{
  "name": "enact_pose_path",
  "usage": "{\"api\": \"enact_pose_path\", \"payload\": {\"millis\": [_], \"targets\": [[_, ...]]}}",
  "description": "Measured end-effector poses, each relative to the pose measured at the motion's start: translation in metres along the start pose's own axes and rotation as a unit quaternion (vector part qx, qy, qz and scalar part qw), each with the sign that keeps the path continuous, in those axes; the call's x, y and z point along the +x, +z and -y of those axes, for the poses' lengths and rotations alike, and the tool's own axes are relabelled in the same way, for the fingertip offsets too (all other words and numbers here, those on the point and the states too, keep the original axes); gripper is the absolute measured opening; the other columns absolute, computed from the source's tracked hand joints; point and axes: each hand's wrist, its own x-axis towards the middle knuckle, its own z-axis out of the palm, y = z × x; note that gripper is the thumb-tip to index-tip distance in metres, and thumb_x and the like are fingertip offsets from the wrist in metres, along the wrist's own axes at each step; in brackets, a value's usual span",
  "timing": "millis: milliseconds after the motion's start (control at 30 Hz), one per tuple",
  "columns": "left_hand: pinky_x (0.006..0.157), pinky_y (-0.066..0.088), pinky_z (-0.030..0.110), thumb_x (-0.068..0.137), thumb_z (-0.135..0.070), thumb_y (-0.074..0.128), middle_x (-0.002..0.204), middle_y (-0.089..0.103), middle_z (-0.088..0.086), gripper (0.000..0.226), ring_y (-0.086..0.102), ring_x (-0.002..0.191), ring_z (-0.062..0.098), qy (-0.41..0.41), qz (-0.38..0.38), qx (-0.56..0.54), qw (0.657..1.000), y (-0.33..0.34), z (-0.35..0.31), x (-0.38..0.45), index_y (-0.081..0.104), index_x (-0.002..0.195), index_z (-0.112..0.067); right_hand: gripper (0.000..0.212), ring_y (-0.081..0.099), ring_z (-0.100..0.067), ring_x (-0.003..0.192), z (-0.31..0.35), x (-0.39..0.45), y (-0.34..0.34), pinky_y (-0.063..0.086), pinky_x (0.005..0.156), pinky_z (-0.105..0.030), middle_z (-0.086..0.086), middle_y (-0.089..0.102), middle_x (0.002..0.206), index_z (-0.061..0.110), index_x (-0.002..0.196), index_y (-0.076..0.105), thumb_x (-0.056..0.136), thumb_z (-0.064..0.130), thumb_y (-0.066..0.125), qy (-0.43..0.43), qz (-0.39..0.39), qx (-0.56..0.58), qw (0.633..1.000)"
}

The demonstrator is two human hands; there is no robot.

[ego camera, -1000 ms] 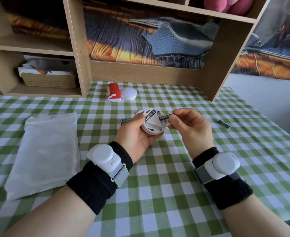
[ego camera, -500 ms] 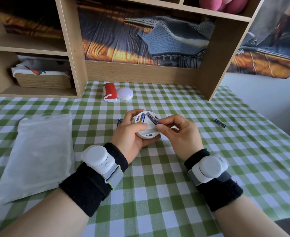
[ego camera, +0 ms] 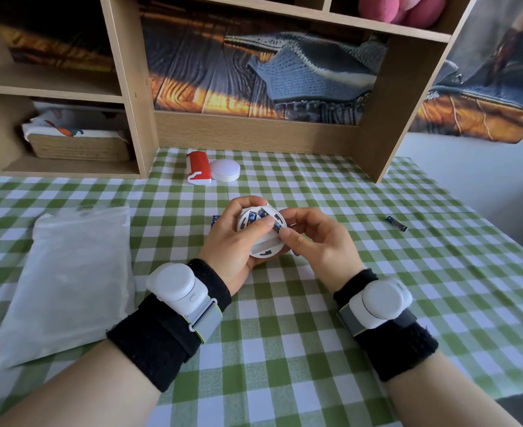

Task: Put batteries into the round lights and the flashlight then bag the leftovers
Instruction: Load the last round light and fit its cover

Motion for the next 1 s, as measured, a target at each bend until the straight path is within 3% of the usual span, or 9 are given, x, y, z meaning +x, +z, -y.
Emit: {"api": "enact_pose_path", "payload": {"millis": [67, 300, 400, 567, 733, 900, 1000], "targets": [[0.060, 0.057, 0.036, 0.092, 0.004, 0.057, 0.106, 0.065, 0.018, 0.021, 0.068, 0.084, 0.026, -0.002, 0.007, -0.010, 1.000, 0.001, -0.002, -0.001, 0.058, 0.103, -0.014, 0.020, 0.064, -0.022, 0.081, 0.000, 0.001, -0.001, 0.050, 0.064, -0.016, -0.004, 0.071, 0.096, 0.010, 0.109, 0.069, 0.089, 0.009, 0.069, 0.002, 0.010, 0.024, 1.000], [0.072, 0.060, 0.046, 0.092, 0.005, 0.057, 0.105, 0.065, 0.019, 0.022, 0.068, 0.088, 0.030, -0.003, 0.022, -0.020, 1.000, 0.000, -0.001, -0.002, 0.058, 0.105, -0.013, 0.022, 0.064, -0.019, 0.076, 0.001, 0.000, -0.001, 0.050, 0.062, -0.015, -0.009, 0.069, 0.096, 0.005, 0.111, 0.067, 0.089, 0.004, 0.067, 0.006, 0.007, 0.062, 0.998], [0.065, 0.059, 0.040, 0.091, 0.006, 0.058, 0.105, 0.065, 0.019, 0.023, 0.068, 0.086, 0.029, -0.003, 0.027, -0.011, 1.000, 0.001, -0.002, -0.003, 0.058, 0.105, -0.012, 0.022, 0.065, -0.017, 0.073, -0.001, 0.001, -0.002, 0.050, 0.060, -0.016, -0.010, 0.068, 0.097, 0.008, 0.109, 0.065, 0.088, 0.004, 0.069, 0.018, 0.003, 0.068, 0.998], [0.059, 0.057, 0.034, 0.091, 0.005, 0.058, 0.100, 0.065, 0.018, 0.021, 0.067, 0.080, 0.025, 0.000, 0.031, 0.019, 0.999, 0.001, -0.001, -0.004, 0.058, 0.099, -0.014, 0.023, 0.064, -0.022, 0.077, -0.006, 0.002, -0.002, 0.050, 0.061, -0.019, -0.010, 0.067, 0.096, 0.020, 0.102, 0.065, 0.080, 0.020, 0.073, 0.023, -0.009, 0.031, 0.999], [0.061, 0.058, 0.035, 0.092, 0.006, 0.057, 0.101, 0.066, 0.015, 0.021, 0.068, 0.082, 0.026, 0.000, 0.037, 0.010, 0.999, 0.002, 0.001, -0.003, 0.058, 0.102, -0.013, 0.020, 0.063, -0.023, 0.077, -0.005, 0.001, -0.004, 0.050, 0.061, -0.018, -0.012, 0.067, 0.095, 0.015, 0.104, 0.065, 0.086, 0.011, 0.072, 0.024, -0.011, 0.027, 0.999], [0.073, 0.061, 0.050, 0.092, 0.005, 0.056, 0.101, 0.066, 0.018, 0.022, 0.069, 0.087, 0.032, -0.024, 0.028, 0.004, 0.999, 0.010, -0.003, -0.004, 0.060, 0.107, -0.010, 0.010, 0.060, -0.007, 0.066, 0.012, -0.002, -0.012, 0.046, 0.059, -0.018, 0.004, 0.068, 0.082, 0.012, 0.102, 0.067, 0.093, 0.014, 0.065, 0.049, -0.024, 0.022, 0.998], [0.079, 0.057, 0.059, 0.093, 0.006, 0.055, 0.107, 0.064, 0.025, 0.024, 0.066, 0.101, 0.048, -0.067, 0.021, 0.029, 0.997, 0.020, -0.005, -0.003, 0.060, 0.114, -0.004, 0.010, 0.061, -0.003, 0.070, 0.017, 0.001, -0.033, 0.049, 0.067, -0.018, 0.012, 0.067, 0.079, 0.019, 0.098, 0.070, 0.095, 0.024, 0.062, 0.059, -0.066, -0.097, 0.991]]}}
